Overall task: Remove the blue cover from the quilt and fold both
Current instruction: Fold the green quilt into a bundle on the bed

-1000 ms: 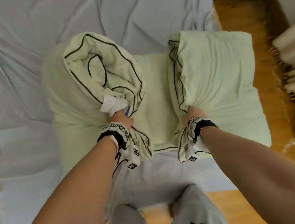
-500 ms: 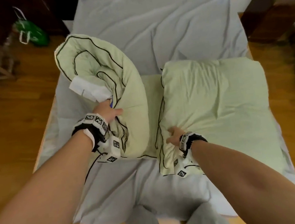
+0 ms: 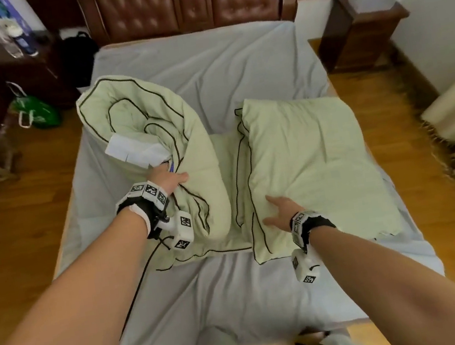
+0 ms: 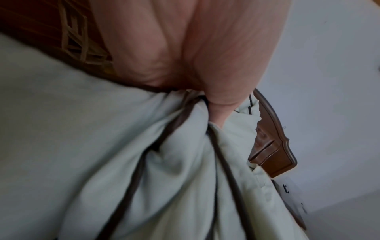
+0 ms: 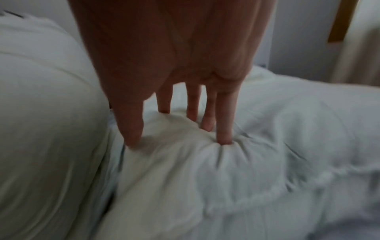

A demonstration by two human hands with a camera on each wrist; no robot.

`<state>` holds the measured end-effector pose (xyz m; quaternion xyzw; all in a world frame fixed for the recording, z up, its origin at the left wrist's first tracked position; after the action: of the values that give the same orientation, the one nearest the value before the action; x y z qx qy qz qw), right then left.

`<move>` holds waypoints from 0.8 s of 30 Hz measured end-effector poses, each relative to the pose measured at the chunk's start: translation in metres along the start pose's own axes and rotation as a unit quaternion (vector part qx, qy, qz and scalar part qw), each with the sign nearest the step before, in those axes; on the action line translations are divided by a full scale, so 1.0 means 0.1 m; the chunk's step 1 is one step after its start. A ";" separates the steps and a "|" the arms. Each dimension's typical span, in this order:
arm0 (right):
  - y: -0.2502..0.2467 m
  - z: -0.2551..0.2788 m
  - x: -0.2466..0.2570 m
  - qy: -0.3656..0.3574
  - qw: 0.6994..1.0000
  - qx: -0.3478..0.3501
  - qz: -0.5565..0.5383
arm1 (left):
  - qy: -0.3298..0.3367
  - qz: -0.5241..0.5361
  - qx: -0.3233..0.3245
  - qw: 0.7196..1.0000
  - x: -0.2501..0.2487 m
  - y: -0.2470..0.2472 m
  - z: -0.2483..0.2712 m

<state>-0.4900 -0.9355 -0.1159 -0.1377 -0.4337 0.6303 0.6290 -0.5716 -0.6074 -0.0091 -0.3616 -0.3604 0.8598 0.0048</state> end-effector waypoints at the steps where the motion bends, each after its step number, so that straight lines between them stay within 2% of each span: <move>1: 0.13 0.02 -0.04 -0.010 0.998 0.044 -0.032 | 0.003 0.007 -0.002 1.000 -0.14 -0.01 0.10; 4: 0.29 0.04 -0.10 -0.046 0.988 0.119 -0.088 | 0.030 0.021 -0.024 0.999 -0.63 -0.06 0.32; 8: 0.08 0.21 -0.28 -0.112 0.978 0.117 -0.132 | 0.078 -0.029 -0.058 0.995 -1.71 0.26 1.17; 11: -0.33 0.46 -0.79 -0.121 0.976 0.065 -0.169 | 0.114 -0.058 -0.050 0.991 -2.48 0.97 1.66; 14: -1.01 0.70 -1.72 -0.072 0.957 -0.010 -0.281 | 0.147 -0.122 -0.039 0.981 -3.12 1.94 1.95; 16: -1.46 0.79 -2.43 -0.042 0.949 -0.058 -0.306 | 0.159 -0.149 -0.016 0.976 -3.48 2.68 2.11; 18: -1.75 0.84 -3.15 0.004 0.935 -0.090 -0.342 | 0.164 -0.167 0.028 0.972 -3.60 3.43 2.15; 20: -1.90 0.90 -3.74 0.016 0.921 -0.103 -0.374 | 0.139 -0.160 0.089 0.973 -3.47 4.07 2.16; 22: -1.97 0.99 -4.16 0.001 0.916 -0.101 -0.387 | 0.118 -0.151 0.117 0.974 -3.32 4.54 2.12; 24: -2.04 1.05 -4.39 -0.003 0.909 -0.102 -0.403 | 0.111 -0.164 0.116 0.973 -3.21 4.81 2.05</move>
<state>-0.3533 -1.4095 -0.0713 -0.0126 -0.5166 0.2760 0.8105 -0.3413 -1.1761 -0.0120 -0.3878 -0.3094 0.8380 0.2273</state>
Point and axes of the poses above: each hand's wrist, its own z-axis away from the middle knuckle, its own y-axis out of the palm, x = y × z, the point moved 10 cm from there along -z, towards the middle knuckle, and after that the axes turned 3 degrees about -x, right-handed, at the moved point
